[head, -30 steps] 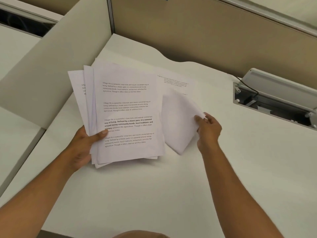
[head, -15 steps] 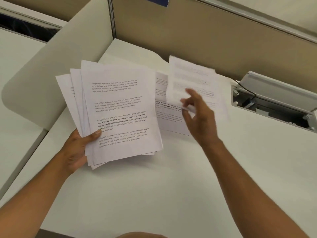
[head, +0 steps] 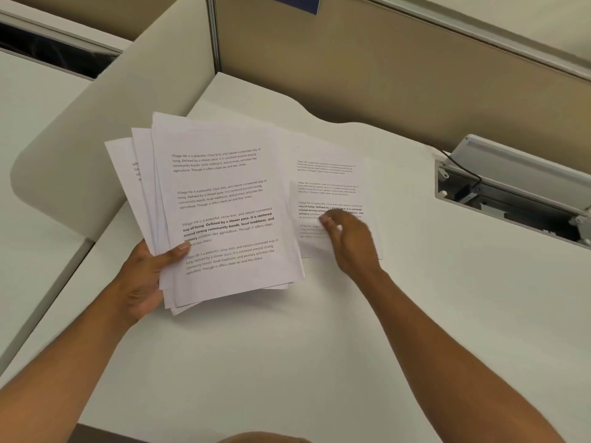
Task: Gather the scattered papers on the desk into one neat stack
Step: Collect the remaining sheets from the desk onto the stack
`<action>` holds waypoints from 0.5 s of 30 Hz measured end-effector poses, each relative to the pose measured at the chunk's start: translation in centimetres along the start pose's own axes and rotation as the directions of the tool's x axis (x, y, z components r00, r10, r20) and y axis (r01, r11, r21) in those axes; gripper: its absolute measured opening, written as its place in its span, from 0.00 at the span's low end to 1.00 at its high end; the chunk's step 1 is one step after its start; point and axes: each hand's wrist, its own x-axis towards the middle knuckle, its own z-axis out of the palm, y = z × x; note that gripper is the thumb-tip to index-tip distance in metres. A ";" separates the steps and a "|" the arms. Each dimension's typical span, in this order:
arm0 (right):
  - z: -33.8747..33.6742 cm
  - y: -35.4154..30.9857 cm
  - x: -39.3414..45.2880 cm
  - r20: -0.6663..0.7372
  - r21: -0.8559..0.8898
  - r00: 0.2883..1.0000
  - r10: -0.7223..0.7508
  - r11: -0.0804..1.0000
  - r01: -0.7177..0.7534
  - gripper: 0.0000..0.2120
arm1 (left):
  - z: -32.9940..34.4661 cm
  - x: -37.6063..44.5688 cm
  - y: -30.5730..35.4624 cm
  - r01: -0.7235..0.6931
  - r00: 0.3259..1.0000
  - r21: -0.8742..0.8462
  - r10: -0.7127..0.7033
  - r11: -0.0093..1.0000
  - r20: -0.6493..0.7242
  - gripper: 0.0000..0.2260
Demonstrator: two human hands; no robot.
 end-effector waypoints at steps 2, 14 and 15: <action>-0.6 0.7 1.7 -0.181 -0.056 0.976 0.122 0.989 -0.134 0.19 | 0.1 0.1 -0.1 0.005 1.000 -0.002 -0.005 1.000 0.002 0.20; -3.8 2.2 7.4 -0.042 0.161 0.805 0.592 0.799 -0.579 0.27 | 0.2 0.8 -0.2 0.014 1.000 0.015 -0.014 1.000 0.017 0.28; -3.5 1.9 7.7 -0.027 0.211 0.804 0.594 0.789 -0.577 0.26 | 0.3 0.8 -0.2 0.017 1.000 0.016 -0.018 1.000 0.019 0.28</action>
